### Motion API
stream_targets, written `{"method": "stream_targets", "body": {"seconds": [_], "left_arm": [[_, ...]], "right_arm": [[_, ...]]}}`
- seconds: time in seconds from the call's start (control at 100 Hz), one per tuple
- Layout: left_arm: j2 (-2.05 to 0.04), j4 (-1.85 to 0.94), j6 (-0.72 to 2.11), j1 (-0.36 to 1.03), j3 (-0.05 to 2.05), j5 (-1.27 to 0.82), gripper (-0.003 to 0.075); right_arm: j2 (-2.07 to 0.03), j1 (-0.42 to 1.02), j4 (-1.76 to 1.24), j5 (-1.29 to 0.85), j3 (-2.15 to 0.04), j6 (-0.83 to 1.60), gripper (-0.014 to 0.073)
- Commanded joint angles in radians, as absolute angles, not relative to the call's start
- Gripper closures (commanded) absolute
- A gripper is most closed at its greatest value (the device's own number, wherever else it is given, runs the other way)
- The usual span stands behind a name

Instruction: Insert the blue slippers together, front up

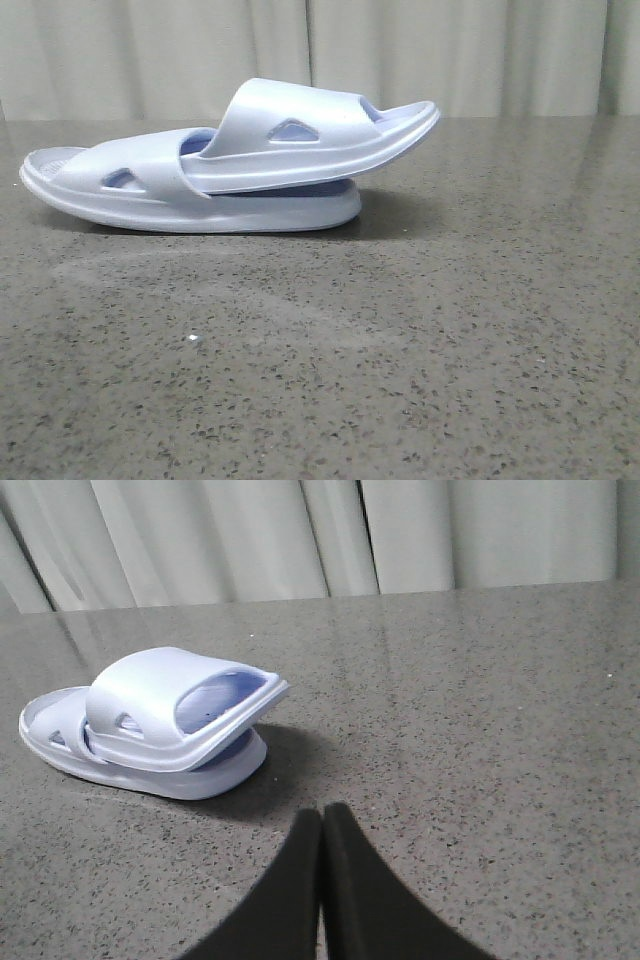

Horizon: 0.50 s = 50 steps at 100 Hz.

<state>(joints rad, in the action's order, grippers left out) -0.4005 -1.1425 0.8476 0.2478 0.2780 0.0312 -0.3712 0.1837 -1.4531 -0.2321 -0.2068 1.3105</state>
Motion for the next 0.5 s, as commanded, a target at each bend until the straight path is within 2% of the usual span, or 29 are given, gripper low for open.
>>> {"method": "stream_targets", "body": {"seconds": [0.0, 0.05, 0.12, 0.41, 0.49], "left_arm": [[-0.373, -0.658, 0.412, 0.233, 0.256, 0.081, 0.0705], [-0.338, -0.404, 0.127, 0.218, 0.210, 0.088, 0.0705], [-0.278, -0.195, -0.065, 0.190, 0.153, 0.086, 0.0705], [-0.058, -0.129, -0.085, -0.010, -0.014, 0.074, 0.0705], [-0.017, -0.105, -0.085, -0.035, -0.012, 0.015, 0.0705]], "right_arm": [[-0.375, 0.185, -1.476, -0.231, -0.232, 1.326, 0.0673], [-0.375, 0.185, -1.476, -0.231, -0.232, 1.326, 0.0673], [-0.375, 0.185, -1.476, -0.231, -0.232, 1.326, 0.0673], [-0.375, 0.185, -1.476, -0.231, -0.232, 1.326, 0.0673], [-0.375, 0.185, -1.476, -0.230, -0.232, 1.326, 0.0673]]}}
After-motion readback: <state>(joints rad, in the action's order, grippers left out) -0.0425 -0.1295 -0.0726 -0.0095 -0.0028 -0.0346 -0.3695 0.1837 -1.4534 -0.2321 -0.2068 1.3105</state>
